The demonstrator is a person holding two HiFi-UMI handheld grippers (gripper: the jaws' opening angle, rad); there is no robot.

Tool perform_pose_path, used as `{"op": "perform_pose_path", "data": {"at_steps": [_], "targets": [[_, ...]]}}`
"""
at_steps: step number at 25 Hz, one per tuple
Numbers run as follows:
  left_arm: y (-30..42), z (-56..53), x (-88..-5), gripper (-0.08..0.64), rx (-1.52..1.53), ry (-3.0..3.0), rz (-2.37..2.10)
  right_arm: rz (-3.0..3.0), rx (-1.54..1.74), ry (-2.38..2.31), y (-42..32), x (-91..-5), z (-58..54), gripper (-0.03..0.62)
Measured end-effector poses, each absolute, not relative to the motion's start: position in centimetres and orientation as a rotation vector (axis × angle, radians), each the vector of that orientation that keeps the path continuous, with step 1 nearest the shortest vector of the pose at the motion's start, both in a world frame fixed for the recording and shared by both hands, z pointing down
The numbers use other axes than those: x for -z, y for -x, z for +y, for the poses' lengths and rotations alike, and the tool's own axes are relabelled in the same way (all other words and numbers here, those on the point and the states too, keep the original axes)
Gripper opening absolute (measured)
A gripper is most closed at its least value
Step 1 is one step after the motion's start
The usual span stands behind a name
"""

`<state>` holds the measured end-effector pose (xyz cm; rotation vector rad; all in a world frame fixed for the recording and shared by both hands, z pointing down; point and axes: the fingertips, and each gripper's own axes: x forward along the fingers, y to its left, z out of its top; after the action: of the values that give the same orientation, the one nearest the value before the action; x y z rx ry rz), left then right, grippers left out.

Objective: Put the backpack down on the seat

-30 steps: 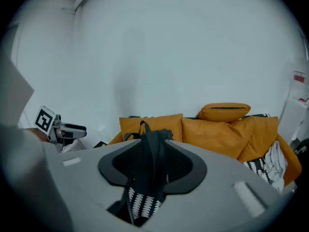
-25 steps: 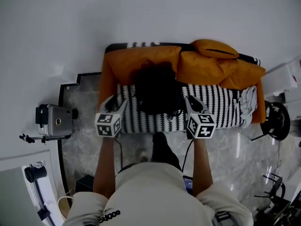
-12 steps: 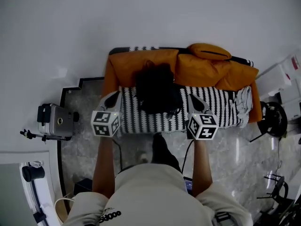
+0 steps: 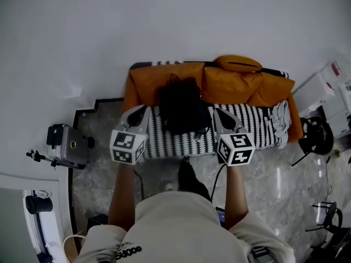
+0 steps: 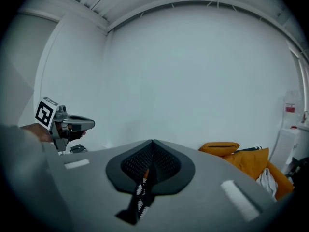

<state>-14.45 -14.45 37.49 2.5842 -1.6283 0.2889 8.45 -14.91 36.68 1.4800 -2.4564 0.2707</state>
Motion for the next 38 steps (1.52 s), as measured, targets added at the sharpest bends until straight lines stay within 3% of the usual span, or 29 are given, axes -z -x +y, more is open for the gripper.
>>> {"op": "perform_pose_path", "data": {"at_steps": [13, 38], "targets": [[10.4, -8.4, -29.7, 0.011, -0.200, -2.784, -1.602, -2.561, -0.048, -1.389, -6.9, -29.6, -8.3, 0.003], [9.1, -5.3, -27.4, 0.011, -0.198, -2.831, -1.652, -2.581, 0.092, -1.309, -5.2, -27.7, -6.1, 0.002]]}}
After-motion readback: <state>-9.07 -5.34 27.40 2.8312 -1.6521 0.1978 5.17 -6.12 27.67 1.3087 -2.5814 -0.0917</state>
